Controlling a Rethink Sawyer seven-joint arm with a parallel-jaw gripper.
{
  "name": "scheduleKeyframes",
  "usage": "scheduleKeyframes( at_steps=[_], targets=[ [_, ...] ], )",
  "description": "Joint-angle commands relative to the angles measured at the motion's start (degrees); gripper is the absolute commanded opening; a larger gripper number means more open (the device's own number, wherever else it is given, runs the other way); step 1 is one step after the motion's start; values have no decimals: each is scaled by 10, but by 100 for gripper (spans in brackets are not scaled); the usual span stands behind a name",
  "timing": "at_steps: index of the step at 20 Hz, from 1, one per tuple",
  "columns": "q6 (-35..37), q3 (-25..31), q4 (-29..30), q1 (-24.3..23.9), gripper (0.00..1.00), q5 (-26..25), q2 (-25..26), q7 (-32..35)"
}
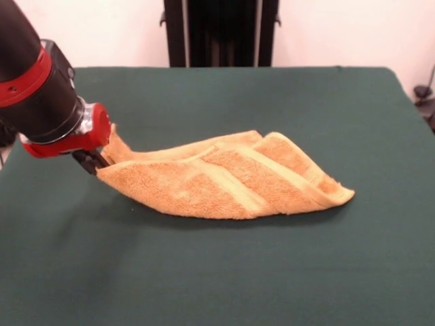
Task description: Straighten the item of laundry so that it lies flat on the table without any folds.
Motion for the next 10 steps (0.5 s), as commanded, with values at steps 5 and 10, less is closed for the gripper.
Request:
scheduleKeyframes(
  at_steps=[5,10],
  targets=[
    [94,34,-90,10,0,-56,23,-294],
    [131,39,-139,13,0,-55,42,-322]
  ],
)
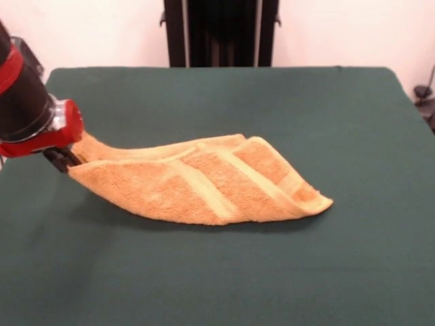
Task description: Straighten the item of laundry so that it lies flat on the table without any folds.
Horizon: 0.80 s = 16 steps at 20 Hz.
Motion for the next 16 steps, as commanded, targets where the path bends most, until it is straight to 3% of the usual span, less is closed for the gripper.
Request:
scheduleKeyframes(
  at_steps=[1,4,5,16],
  targets=[
    [86,38,-87,17,0,-23,36,-243],
    [90,36,-97,17,0,-15,43,-244],
    [99,30,-108,21,100,-4,49,-220],
    [98,22,-75,24,100,42,40,-167]
  ],
)
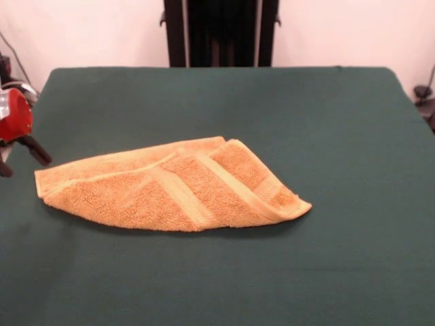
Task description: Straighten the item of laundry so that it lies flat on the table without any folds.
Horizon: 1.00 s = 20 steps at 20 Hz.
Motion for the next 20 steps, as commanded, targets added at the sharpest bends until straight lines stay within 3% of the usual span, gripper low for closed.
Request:
scheduleKeyframes(
  at_steps=[1,8,14,20],
  targets=[
    [49,20,20,25,100,26,25,-85],
    [62,3,78,27,100,67,-8,-9],
    [-21,-43,127,71,100,75,-45,132],
    [-76,-70,171,106,100,103,-63,212]
  ],
)
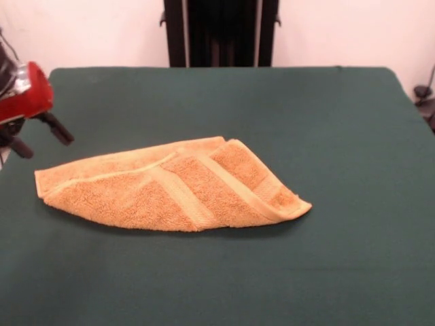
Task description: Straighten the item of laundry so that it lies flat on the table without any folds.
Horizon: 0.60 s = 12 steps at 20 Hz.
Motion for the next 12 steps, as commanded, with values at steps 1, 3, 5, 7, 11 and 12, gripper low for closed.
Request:
scheduleKeyframes(
  at_steps=[1,3,5,7,11,12],
  targets=[
    [-78,-34,126,82,100,45,-20,215],
    [-84,-44,127,91,100,56,-18,223],
    [-93,-50,131,95,100,70,-14,228],
    [-102,-53,141,95,100,89,-11,230],
    [-121,-53,161,92,100,124,-5,228],
    [-124,-53,165,91,100,133,-2,227]
  ],
)
